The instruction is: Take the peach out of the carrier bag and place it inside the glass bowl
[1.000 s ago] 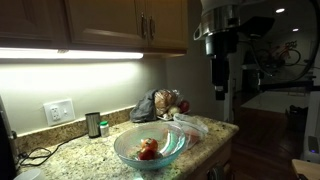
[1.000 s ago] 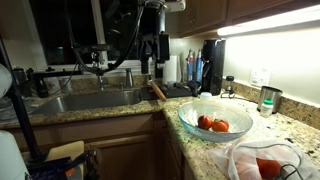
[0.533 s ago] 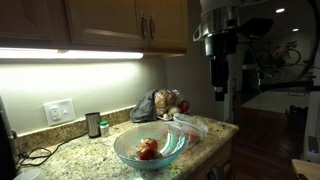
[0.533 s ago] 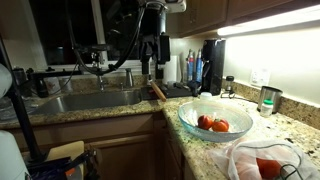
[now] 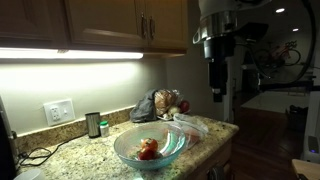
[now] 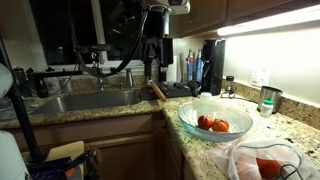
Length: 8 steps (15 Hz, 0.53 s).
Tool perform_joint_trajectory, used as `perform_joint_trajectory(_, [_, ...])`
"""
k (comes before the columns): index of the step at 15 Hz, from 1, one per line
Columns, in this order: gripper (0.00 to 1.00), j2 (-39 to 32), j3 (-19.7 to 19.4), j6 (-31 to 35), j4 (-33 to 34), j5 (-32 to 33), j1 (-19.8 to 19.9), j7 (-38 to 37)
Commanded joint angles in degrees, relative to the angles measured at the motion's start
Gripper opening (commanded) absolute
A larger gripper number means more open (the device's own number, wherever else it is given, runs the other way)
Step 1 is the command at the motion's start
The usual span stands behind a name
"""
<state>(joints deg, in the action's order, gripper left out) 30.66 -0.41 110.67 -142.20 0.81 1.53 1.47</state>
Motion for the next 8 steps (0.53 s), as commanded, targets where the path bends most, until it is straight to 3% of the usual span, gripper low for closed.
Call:
perform_joint_trajectory(1, [1.00,-0.58,-0.21,2.07,0.09,0.97,0.82,-1.75])
perform_joint_trajectory(8, [1.00,-1.29,-0.16,6.68,-0.44,3.16,2.95,-5.06])
